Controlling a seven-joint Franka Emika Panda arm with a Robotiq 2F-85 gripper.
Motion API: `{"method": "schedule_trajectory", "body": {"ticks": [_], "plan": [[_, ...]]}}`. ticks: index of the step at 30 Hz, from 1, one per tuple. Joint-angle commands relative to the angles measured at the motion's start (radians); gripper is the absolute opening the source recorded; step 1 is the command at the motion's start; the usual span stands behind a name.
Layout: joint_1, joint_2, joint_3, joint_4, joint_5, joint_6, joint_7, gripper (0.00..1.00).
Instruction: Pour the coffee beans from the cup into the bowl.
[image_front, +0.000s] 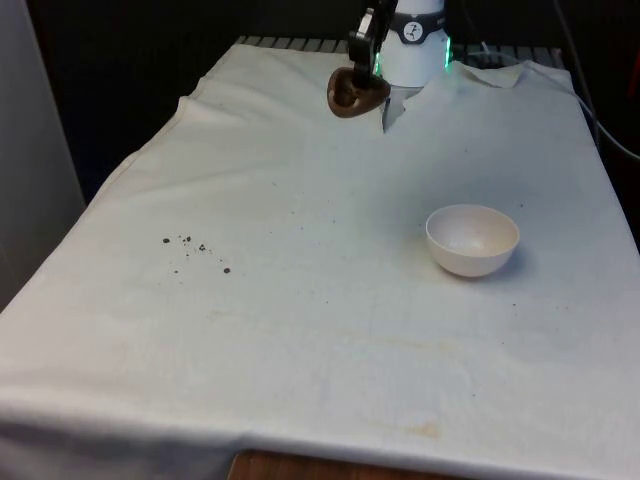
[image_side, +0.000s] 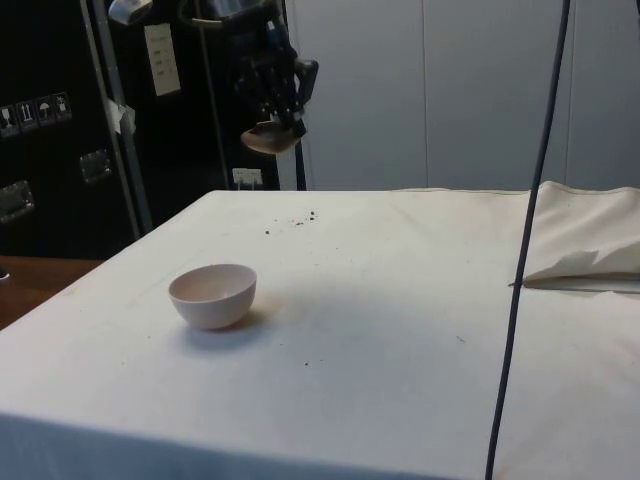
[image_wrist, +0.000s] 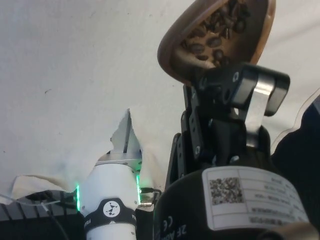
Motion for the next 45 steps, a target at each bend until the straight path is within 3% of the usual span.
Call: {"method": "schedule_trajectory", "body": {"ticks": [1,27,31,45], "plan": [[0.002,-0.005,0.004,0.0,-0.002,-0.001,-0.009,0.0],[0.001,-0.004,0.064,0.006,-0.05,0.002,-0.105,0.0],[0.0,0.0,0.066,0.008,-0.056,0.0,-0.11,0.0],[0.0,-0.001,0.073,0.013,-0.086,0.01,-0.206,0.0]]}}
